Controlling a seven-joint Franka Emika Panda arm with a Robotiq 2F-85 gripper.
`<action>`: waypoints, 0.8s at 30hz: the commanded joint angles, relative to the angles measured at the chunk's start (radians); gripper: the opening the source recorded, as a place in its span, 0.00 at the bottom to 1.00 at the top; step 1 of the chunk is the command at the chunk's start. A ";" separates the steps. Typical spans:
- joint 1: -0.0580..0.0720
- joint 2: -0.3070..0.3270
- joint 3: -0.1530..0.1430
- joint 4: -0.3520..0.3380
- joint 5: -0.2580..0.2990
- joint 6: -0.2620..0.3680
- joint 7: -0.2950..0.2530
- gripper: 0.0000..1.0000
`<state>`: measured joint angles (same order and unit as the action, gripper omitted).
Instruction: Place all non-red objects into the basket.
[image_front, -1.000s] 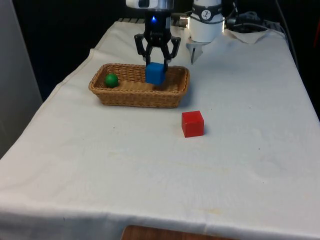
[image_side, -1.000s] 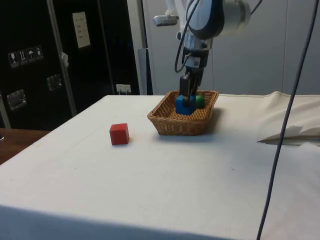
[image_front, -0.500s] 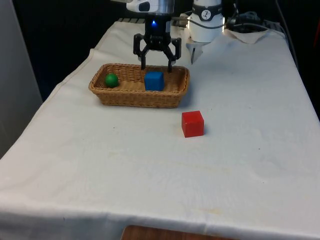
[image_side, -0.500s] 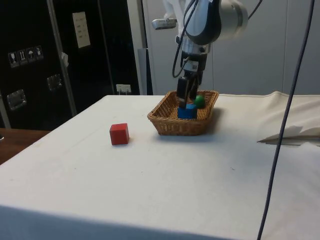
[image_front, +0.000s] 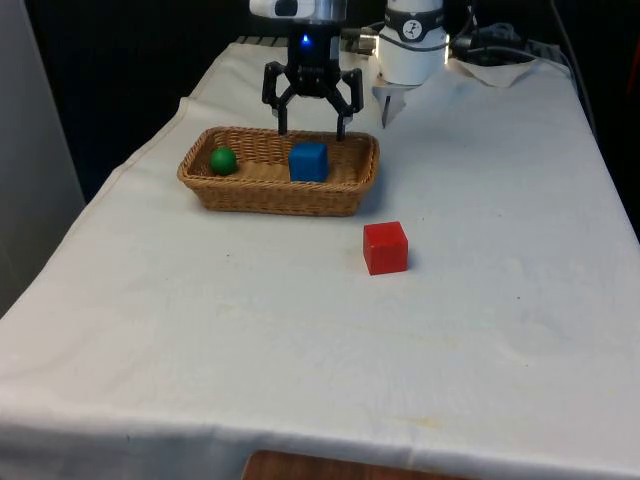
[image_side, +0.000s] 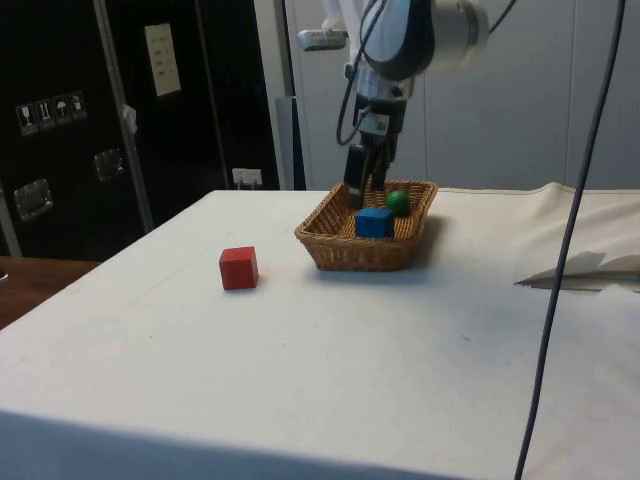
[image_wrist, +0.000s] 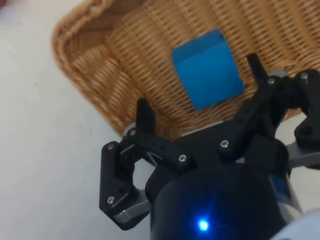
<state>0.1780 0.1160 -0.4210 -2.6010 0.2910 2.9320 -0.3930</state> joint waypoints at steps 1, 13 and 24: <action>-0.002 -0.020 0.001 0.008 0.002 -0.035 -0.013 1.00; -0.004 -0.062 -0.001 0.053 0.000 -0.136 -0.092 1.00; -0.004 -0.074 0.000 0.056 0.002 -0.152 -0.173 1.00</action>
<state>0.1740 0.0500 -0.4230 -2.5430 0.2910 2.7880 -0.5520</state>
